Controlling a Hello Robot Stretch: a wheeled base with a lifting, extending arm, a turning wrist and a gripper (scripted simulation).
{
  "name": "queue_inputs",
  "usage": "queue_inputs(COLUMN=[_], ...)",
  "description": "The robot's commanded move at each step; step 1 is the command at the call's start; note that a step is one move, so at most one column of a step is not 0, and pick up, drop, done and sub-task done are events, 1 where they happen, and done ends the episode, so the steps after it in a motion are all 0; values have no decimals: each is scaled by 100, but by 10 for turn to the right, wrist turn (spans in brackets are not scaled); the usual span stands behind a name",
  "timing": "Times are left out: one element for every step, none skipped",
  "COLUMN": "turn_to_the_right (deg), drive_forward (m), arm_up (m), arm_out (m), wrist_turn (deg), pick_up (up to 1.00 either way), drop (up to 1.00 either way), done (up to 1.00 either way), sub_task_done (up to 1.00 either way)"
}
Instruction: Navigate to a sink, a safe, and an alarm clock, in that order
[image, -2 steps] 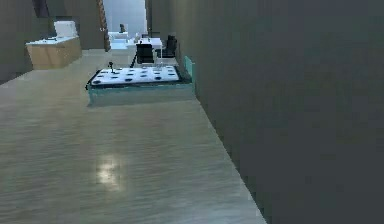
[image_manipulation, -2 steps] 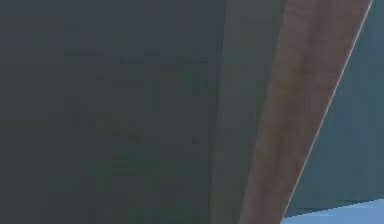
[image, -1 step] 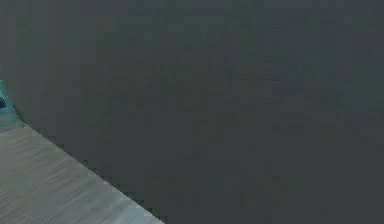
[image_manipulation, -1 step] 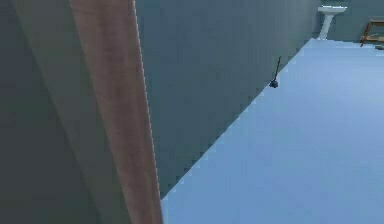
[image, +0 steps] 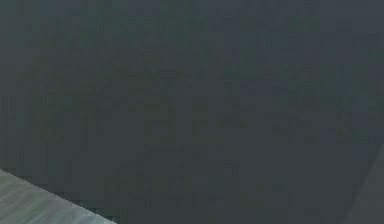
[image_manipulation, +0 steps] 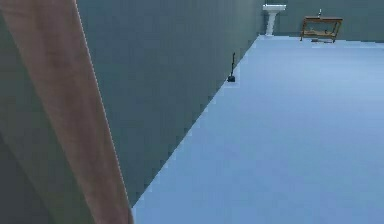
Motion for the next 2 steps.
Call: queue_inputs(turn_to_the_right=[0,-450], drive_forward=[5,0], arm_up=[0,0], arm_out=[0,0], wrist_turn=[0,0], pick_up=[0,0], drop=[0,0], done=[0,0], sub_task_done=[0,0])
